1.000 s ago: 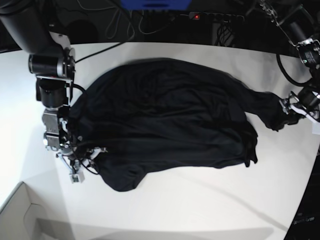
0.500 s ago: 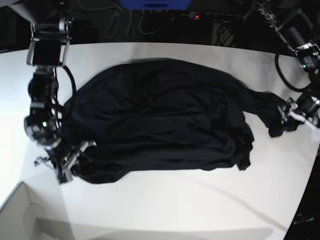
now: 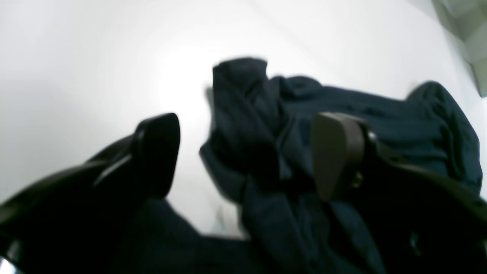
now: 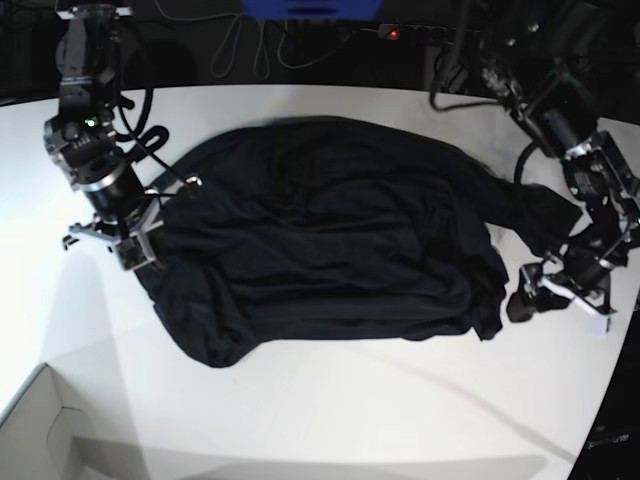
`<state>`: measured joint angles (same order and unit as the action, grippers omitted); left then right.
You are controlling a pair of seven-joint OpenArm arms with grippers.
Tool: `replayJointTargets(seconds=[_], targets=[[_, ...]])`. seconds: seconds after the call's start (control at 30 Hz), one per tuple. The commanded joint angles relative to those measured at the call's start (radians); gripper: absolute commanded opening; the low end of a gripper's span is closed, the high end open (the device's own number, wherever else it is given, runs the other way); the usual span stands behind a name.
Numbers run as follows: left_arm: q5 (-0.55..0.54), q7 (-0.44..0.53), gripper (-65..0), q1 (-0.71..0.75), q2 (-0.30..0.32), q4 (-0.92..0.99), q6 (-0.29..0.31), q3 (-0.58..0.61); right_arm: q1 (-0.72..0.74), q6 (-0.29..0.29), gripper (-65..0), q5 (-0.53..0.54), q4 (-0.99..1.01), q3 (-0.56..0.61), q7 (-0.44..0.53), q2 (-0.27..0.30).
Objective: Layout the t-shirt on the table in an organized manner, then fold the t-shirt properly
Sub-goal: 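Hold the shirt with both grippers and spread it flat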
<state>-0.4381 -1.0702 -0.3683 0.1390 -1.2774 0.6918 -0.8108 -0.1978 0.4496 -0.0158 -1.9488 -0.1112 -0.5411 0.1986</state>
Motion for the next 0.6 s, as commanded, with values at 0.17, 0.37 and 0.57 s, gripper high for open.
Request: replayJointTargets(seconds=[0.17,0.37,0.57], targets=[[0.196,0.209,-13.2,-0.116,-0.062,0.066,0.006,0.100,0.001,-0.004,-62.5,0.010,-0.013,-0.003,0.028,-0.006],[0.338,0.419,-13.2,-0.196,-0.055,0.362,0.006,0.170,0.013,-0.004,-42.8,0.010,-0.013,-0.002,0.028,-0.006],[0.361,0.511,-13.2,-0.229,0.009,0.580,0.006,0.167,0.077,-0.004,-31.9,0.010,0.001,-0.003,0.026,-0.006]])
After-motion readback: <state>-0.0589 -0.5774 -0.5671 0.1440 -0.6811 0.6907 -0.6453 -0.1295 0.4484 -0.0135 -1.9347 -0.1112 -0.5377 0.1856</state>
